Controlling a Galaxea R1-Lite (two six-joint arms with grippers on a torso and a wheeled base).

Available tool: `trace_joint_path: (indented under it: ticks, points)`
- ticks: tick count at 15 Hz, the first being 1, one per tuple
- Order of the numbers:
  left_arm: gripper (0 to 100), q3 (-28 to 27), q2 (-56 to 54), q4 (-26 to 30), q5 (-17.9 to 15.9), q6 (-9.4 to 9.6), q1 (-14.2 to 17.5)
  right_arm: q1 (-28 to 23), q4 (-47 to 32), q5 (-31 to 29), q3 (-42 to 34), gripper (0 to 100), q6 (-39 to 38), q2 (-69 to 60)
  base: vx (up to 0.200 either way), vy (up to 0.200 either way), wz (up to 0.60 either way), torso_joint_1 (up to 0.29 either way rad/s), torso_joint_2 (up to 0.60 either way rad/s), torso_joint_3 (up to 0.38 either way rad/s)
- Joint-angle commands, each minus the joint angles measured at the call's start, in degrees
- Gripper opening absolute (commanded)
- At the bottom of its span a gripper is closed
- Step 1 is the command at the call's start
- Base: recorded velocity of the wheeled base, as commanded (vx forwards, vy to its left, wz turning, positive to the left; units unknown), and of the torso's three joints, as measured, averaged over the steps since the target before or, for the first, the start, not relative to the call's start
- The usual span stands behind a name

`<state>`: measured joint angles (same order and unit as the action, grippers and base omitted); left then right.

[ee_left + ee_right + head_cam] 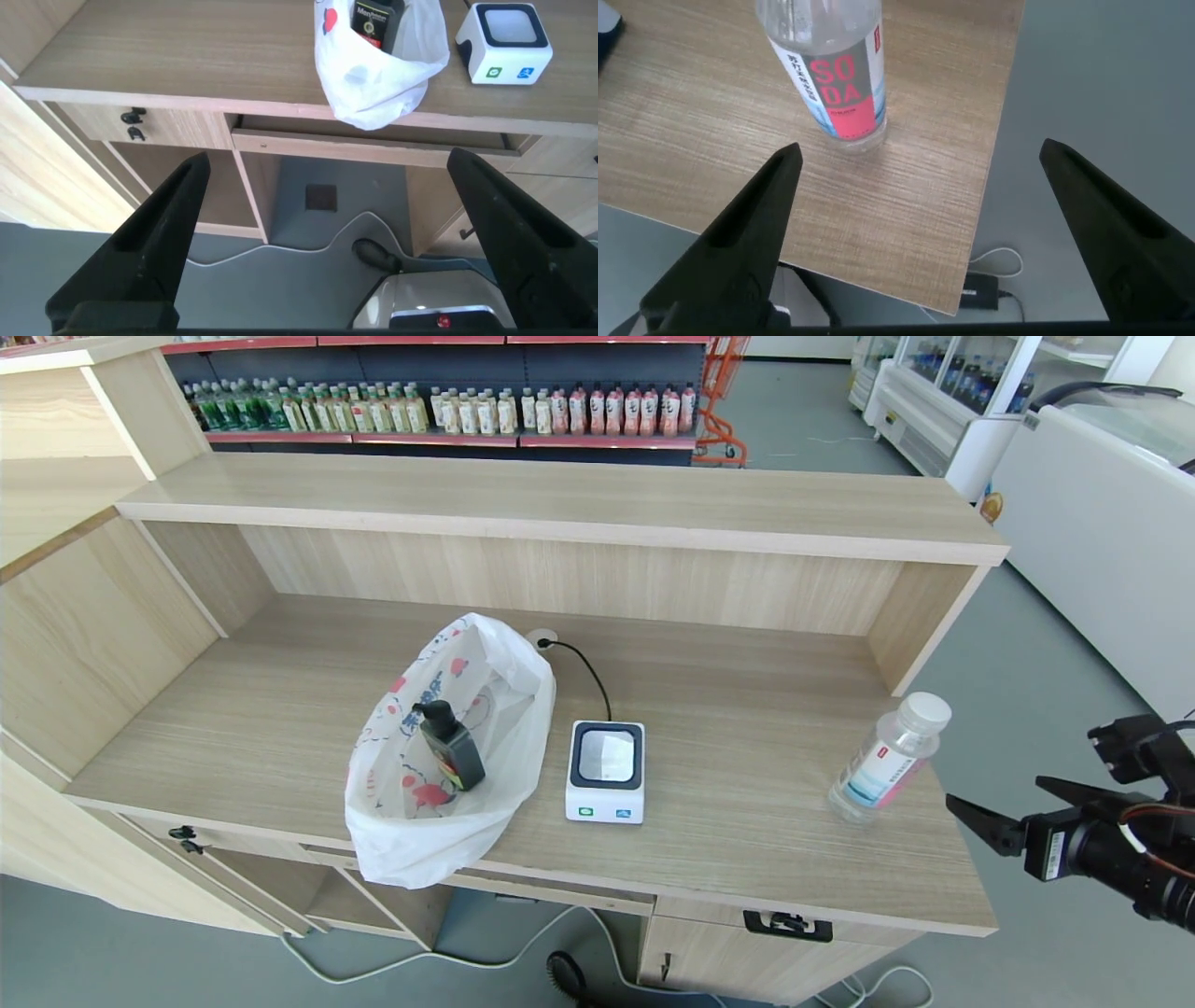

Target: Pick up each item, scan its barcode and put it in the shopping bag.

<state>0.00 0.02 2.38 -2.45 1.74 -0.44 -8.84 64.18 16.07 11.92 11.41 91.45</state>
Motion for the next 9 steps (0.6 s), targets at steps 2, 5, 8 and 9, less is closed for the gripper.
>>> trace_joint_path:
  ticks: [2,5,8,9]
  points:
    - [100,0.0,-0.02,0.0,-0.01,0.01,0.0,2.51,1.38,0.1,2.67,100,0.1,4.61,0.0,0.0,0.0,0.0,0.0,0.0]
    - [100,0.0,-0.02,0.0,-0.01,0.01,0.0,4.53,1.56,0.1,4.6,100,0.02,7.07,0.0,0.0,0.0,0.0,0.0,0.0]
    - [100,0.0,-0.02,0.0,-0.01,0.01,0.0,6.11,1.82,0.1,6.36,100,0.28,8.92,0.0,0.0,0.0,0.0,0.0,0.0]
    - [100,0.0,-0.02,0.0,-0.01,0.01,0.0,6.29,1.82,0.19,6.97,100,0.37,9.53,0.0,0.0,0.0,0.0,0.0,0.0]
